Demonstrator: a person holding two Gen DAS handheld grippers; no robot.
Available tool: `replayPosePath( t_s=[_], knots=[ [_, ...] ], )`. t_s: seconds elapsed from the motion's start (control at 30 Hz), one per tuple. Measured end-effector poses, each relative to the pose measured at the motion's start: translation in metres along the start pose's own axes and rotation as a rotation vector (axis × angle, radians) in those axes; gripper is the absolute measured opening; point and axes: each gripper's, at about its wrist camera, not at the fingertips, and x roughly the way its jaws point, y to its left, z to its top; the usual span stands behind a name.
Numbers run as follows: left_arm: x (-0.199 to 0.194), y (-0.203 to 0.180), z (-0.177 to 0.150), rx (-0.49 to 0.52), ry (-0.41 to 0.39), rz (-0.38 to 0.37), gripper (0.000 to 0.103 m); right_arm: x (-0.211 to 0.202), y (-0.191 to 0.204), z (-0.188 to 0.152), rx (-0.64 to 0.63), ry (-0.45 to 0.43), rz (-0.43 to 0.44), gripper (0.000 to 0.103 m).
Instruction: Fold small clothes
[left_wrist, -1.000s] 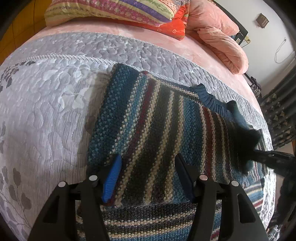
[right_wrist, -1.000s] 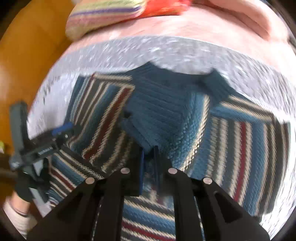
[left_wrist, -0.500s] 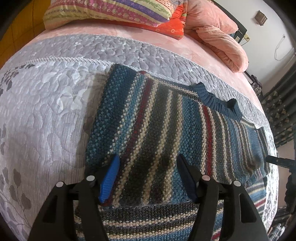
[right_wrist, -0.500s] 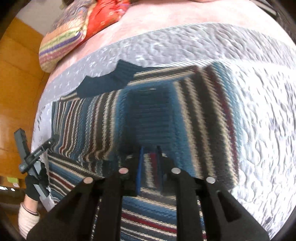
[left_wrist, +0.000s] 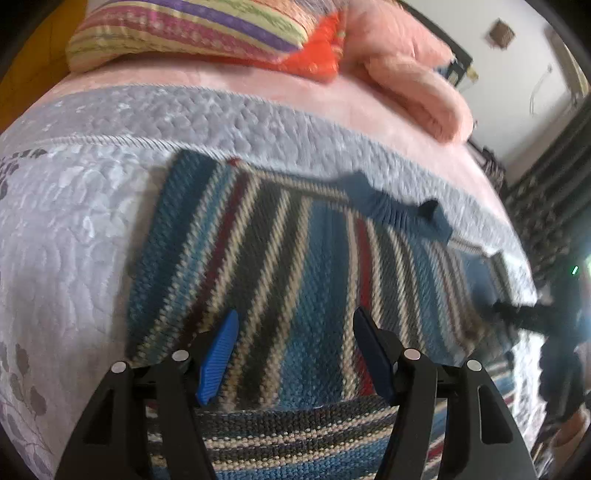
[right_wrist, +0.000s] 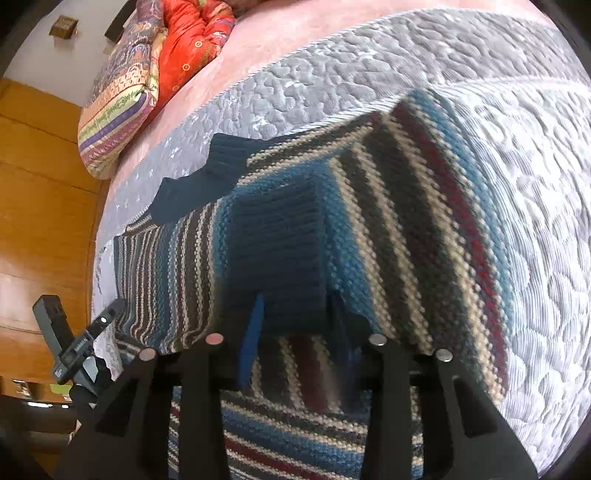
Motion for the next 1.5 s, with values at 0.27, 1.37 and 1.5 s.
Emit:
replayPosePath(
  t_s=[0.27, 1.37, 1.5],
  knots=[
    [0.007, -0.005, -0.007, 0.052, 0.025, 0.04, 0.065, -0.035, 0.008, -0.003, -0.053, -0.066, 0.005, 0.006],
    [0.017, -0.023, -0.021, 0.089, 0.064, 0.055, 0.069, 0.015, 0.014, -0.034, -0.15, 0.068, -0.115, 0.015],
    [0.016, -0.023, -0.023, 0.087, 0.057, 0.055, 0.07, 0.012, 0.011, -0.035, -0.126, 0.06, -0.092, 0.015]
  ],
)
